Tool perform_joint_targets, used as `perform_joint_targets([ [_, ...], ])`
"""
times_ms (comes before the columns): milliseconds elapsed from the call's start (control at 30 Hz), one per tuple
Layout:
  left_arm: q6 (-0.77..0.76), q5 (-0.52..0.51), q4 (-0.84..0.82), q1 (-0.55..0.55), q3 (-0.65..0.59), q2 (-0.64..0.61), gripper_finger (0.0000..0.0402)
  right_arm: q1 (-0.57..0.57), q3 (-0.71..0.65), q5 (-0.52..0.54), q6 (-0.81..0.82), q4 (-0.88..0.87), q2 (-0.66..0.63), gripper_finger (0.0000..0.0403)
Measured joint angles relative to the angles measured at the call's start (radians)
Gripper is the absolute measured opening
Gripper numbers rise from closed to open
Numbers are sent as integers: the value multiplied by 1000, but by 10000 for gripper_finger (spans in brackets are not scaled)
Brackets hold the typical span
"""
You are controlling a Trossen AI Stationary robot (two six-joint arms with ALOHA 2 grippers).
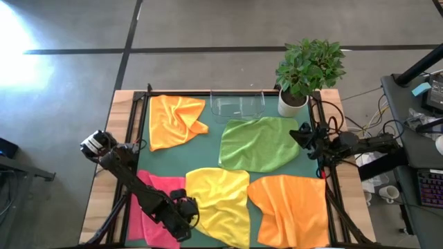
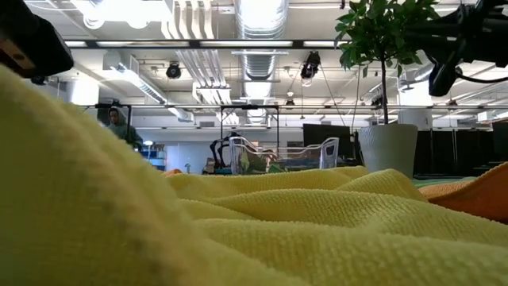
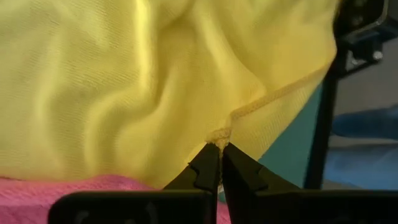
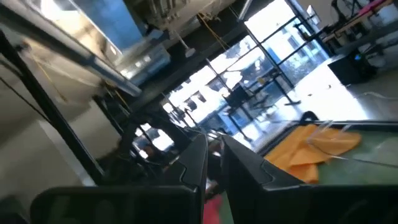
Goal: Fold microfiber towels
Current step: Fold the yellow towel
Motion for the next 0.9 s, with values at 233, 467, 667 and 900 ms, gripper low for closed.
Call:
perform_joint_targets([
  [233, -19, -78, 0, 28, 0, 0, 0, 0, 55, -118, 131, -56, 26, 38],
  [467, -17, -107, -1, 57, 2, 0, 0, 1, 320, -188, 97, -486, 205, 38],
  [667, -18, -177, -12, 77, 0, 0, 0, 5, 493, -332, 44, -726, 423, 38],
  [900, -18, -203, -15, 97, -2, 0, 0, 104, 586, -445, -27, -720, 636, 38],
])
